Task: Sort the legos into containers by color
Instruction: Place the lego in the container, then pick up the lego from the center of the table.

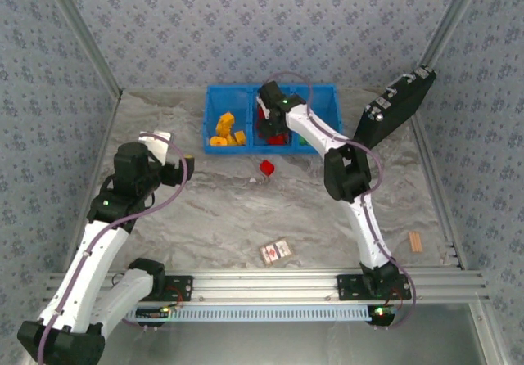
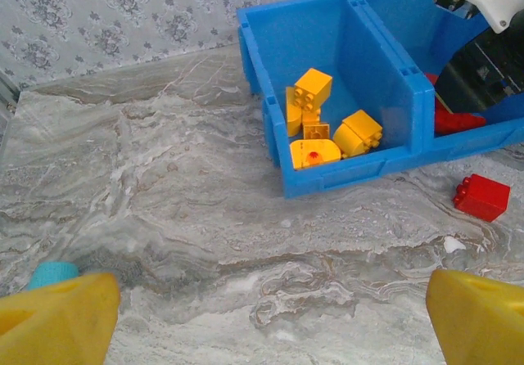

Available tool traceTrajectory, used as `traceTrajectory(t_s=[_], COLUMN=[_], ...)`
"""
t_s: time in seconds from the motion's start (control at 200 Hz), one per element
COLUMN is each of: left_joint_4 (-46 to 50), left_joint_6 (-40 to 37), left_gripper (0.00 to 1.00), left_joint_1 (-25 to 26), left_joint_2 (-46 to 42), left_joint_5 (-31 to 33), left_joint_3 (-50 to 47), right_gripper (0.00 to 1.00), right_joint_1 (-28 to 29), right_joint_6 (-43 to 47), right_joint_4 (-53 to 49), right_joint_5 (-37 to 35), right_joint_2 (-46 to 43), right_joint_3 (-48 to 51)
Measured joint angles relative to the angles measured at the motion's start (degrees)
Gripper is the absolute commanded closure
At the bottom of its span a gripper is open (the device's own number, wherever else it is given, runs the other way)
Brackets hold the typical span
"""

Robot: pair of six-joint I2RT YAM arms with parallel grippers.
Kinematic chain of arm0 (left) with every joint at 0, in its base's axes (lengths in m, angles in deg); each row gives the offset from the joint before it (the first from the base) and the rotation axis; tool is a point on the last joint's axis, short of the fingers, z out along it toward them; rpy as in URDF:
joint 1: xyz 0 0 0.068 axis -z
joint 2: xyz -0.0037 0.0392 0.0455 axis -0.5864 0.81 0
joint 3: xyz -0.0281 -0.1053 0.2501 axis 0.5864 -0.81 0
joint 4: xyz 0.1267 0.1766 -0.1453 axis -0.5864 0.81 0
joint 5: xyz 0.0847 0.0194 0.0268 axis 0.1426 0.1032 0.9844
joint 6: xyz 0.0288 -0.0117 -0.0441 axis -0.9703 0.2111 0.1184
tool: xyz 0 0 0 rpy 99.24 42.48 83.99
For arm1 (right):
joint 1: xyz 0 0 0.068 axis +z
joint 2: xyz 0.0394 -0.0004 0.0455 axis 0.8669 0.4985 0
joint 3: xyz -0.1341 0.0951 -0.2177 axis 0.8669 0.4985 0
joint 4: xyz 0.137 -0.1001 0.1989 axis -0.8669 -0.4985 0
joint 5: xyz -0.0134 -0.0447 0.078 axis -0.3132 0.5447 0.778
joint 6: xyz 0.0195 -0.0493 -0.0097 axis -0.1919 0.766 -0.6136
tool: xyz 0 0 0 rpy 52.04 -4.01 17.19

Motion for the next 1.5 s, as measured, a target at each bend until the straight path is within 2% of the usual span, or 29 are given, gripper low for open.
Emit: traceTrajectory(t_s=[0.235,0.46,0.855,1.015,1.115,1.315,1.5], left_joint_4=[0.02,0.00,0.00,0.00,0.00,0.02,0.00], left_joint_6=[-0.48,-0.70,-0.90,-0.90,-0.90,-0.90,-0.90], left_gripper=[0.04,0.04,0.04,0.04,0.04,0.04,0.04], left_joint_1=[0.00,0.00,0.00,0.00,0.00,0.00,0.00], left_joint_2=[0.70,0.74,1.11,1.11,1.11,1.70,2.29], left_joint_5=[0.04,0.04,0.00,0.00,-0.02,-0.02,-0.04], left_joint_3=[-0.13,-0.17,-0.24,-0.24,-0.24,-0.24,-0.28], right_gripper=[0.40,0.53,0.65,0.59,0.50,0.36,0.30], right_joint_1=[0.48,1.27,5.75,7.69,8.87,10.91,11.50], right_joint_6=[0.70,1.14,0.46,-2.60,-4.96,-7.15,-7.61], right_joint_4=[5.09,9.35,10.97,12.59,13.73,15.96,16.63], right_joint_5=[0.79,1.92,1.42,1.36,1.36,0.33,-2.38], right_joint_2=[-10.16,-20.26,-28.04,-31.15,-31.17,-29.66,-26.36], right_joint_3=[12.50,19.28,34.03,42.40,45.00,45.68,45.59])
